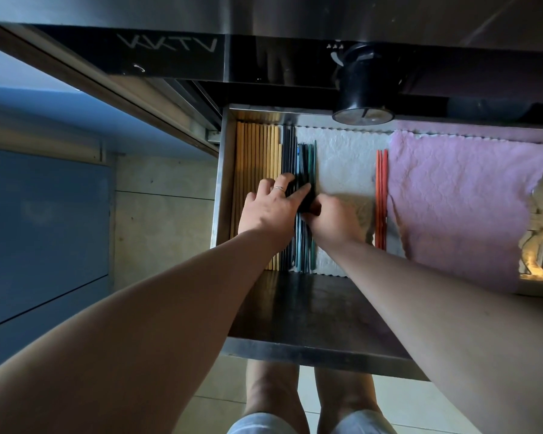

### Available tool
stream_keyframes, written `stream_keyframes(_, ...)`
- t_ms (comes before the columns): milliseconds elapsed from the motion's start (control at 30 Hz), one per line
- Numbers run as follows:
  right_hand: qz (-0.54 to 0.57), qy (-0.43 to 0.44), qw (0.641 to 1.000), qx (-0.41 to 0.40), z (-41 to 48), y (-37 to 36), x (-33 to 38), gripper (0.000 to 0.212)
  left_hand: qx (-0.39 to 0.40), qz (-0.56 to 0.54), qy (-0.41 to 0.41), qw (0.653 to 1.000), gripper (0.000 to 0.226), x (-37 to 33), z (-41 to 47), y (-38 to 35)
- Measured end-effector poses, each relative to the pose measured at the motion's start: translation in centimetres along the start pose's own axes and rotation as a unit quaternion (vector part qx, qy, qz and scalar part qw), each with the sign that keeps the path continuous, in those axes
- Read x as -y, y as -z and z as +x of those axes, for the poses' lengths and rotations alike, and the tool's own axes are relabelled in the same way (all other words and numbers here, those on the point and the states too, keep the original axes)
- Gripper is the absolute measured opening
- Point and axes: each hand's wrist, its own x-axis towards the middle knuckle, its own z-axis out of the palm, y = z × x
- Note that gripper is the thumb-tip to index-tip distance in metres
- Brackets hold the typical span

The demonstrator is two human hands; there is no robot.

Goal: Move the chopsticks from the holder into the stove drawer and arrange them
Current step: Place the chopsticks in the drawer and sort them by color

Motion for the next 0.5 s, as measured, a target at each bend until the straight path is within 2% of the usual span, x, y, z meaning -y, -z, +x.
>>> stream_keyframes(300,0.056,-0.009,0.998,0.015,0.02,0.01,-0.07,0.012,0.037,0.023,-0.064,0.997,0.089,-0.15,0.35,-0.10)
stream_keyframes(500,0.038,-0.028,0.999,0.020,0.33,0.03,0.35,0.011,0.035,-0.039,-0.035,0.998,0.085,0.45,0.33,-0.73)
